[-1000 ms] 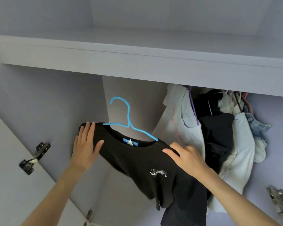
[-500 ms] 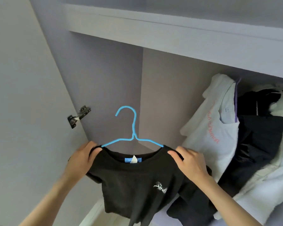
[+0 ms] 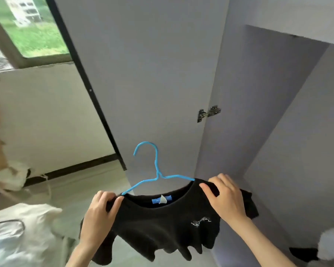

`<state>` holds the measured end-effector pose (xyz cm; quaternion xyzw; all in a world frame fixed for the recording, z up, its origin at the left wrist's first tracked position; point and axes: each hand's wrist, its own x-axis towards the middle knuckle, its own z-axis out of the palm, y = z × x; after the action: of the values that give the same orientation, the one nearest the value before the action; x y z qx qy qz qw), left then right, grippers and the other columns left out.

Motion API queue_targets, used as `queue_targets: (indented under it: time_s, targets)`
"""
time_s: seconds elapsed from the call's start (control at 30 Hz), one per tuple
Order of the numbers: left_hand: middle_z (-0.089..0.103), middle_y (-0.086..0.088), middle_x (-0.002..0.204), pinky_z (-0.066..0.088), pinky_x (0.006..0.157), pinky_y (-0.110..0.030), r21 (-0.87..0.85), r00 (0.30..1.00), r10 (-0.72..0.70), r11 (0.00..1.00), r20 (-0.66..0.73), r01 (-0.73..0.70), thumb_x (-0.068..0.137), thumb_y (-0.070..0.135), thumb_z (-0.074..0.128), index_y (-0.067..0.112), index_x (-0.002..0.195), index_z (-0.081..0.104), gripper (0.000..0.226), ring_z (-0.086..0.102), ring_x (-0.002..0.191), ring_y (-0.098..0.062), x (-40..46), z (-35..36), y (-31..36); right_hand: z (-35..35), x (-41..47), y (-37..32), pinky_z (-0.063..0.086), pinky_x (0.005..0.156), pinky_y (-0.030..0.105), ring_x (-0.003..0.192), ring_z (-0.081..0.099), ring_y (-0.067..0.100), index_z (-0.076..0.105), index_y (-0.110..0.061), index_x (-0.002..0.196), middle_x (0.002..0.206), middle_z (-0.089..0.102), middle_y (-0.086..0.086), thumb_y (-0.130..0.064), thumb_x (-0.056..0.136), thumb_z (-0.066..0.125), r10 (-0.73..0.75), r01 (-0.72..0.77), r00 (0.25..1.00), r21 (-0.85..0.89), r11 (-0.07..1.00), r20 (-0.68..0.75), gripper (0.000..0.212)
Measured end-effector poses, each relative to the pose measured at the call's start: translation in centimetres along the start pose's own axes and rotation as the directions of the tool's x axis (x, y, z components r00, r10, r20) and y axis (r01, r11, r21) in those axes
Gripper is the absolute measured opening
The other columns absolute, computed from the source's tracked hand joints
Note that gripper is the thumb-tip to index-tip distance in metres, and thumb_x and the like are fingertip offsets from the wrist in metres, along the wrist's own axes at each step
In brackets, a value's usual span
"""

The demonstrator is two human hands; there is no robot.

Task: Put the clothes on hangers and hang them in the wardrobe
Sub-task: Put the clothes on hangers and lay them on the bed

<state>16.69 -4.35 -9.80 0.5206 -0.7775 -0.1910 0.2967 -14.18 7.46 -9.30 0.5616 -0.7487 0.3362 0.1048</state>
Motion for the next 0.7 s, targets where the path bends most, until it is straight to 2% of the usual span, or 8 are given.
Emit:
queue_targets:
  time_s: [0.13,0.23,0.33,0.4,0.47,0.53,0.6,0.7]
  targets:
    - [0.051,0.006,0.076,0.038,0.058,-0.016,0.04,0.976,-0.141,0.988,-0.167,0.15,0.078,0.016,0.071,0.017,0.078,0.056,0.015,0.053,0.069,-0.013,-3.4,-5.1,-4.0,3.6,1.2,-6.0,0.039,0.054,0.016,0.063,0.052,0.011,0.062,-0.013,0.071,0.068,0.055,-0.005,-0.046,0.083,0.048,-0.106,0.092,0.991,0.16,0.983,0.082,0.038]
    - [0.054,0.0,0.075,0.037,0.061,-0.015,0.061,0.919,-0.202,0.97,-0.339,0.236,0.074,0.009,0.075,0.01,0.08,0.059,0.017,0.052,0.069,-0.018,-6.3,-8.5,-6.6,6.2,1.7,-11.1,0.034,0.058,0.01,0.063,0.05,0.01,0.062,-0.013,0.072,0.068,0.056,-0.004,-0.046,0.083,0.048,-0.19,0.154,0.975,0.262,0.953,0.116,0.038]
    - [0.055,0.001,0.079,0.041,0.066,-0.027,0.035,0.841,-0.289,0.939,-0.457,0.342,0.074,0.009,0.075,0.007,0.084,0.06,0.017,0.054,0.075,-0.021,-9.6,-12.0,-9.1,8.3,1.7,-16.6,0.039,0.058,0.016,0.064,0.05,0.013,0.062,-0.011,0.072,0.068,0.057,-0.001,-0.046,0.083,0.049,-0.282,0.218,0.95,0.362,0.906,0.134,0.039]
    - [0.053,0.002,0.08,0.04,0.066,-0.028,0.032,0.791,-0.317,0.92,-0.523,0.39,0.075,0.011,0.074,0.008,0.084,0.06,0.017,0.054,0.076,-0.02,-12.1,-14.7,-10.6,9.5,1.6,-20.6,0.045,0.057,0.025,0.064,0.051,0.014,0.063,-0.01,0.074,0.069,0.057,0.001,-0.046,0.083,0.049,-0.352,0.27,0.926,0.415,0.869,0.134,0.04]
    - [0.054,0.001,0.08,0.039,0.065,-0.025,0.032,0.741,-0.333,0.902,-0.583,0.431,0.076,0.016,0.073,0.009,0.083,0.06,0.016,0.053,0.075,-0.019,-14.7,-17.8,-12.4,10.7,1.2,-25.1,0.048,0.058,0.029,0.064,0.051,0.015,0.063,-0.009,0.075,0.07,0.057,0.001,-0.046,0.083,0.05,-0.421,0.319,0.896,0.456,0.831,0.14,0.04]
    - [0.055,0.001,0.08,0.039,0.064,-0.023,0.019,0.686,-0.36,0.878,-0.633,0.478,0.081,0.035,0.069,0.01,0.082,0.06,0.027,0.052,0.075,-0.017,-17.4,-20.9,-14.4,11.8,0.5,-29.9,0.049,0.059,0.029,0.065,0.052,0.015,0.063,-0.009,0.076,0.07,0.057,0.001,-0.047,0.084,0.05,-0.488,0.372,0.863,0.485,0.791,0.134,0.041]
    - [0.054,0.003,0.08,0.037,0.065,-0.017,0.01,0.621,-0.372,0.853,-0.69,0.522,0.081,0.05,0.055,0.012,0.081,0.06,0.039,0.051,0.075,-0.015,-20.3,-23.8,-16.2,12.6,-0.4,-34.9,0.048,0.061,0.028,0.066,0.052,0.014,0.064,-0.009,0.076,0.071,0.058,0.002,-0.046,0.084,0.05,-0.545,0.42,0.831,0.516,0.747,0.112,0.04]
    - [0.055,0.004,0.079,0.039,0.065,-0.022,0.004,0.527,-0.38,0.809,-0.76,0.588,0.078,0.051,0.048,0.012,0.08,0.06,0.04,0.052,0.074,-0.014,-25.1,-27.8,-18.2,13.4,-2.8,-42.2,0.045,0.062,0.024,0.067,0.05,0.011,0.065,-0.008,0.075,0.072,0.061,0.004,-0.038,0.082,0.059,-0.618,0.468,0.781,0.572,0.673,0.088,0.032]
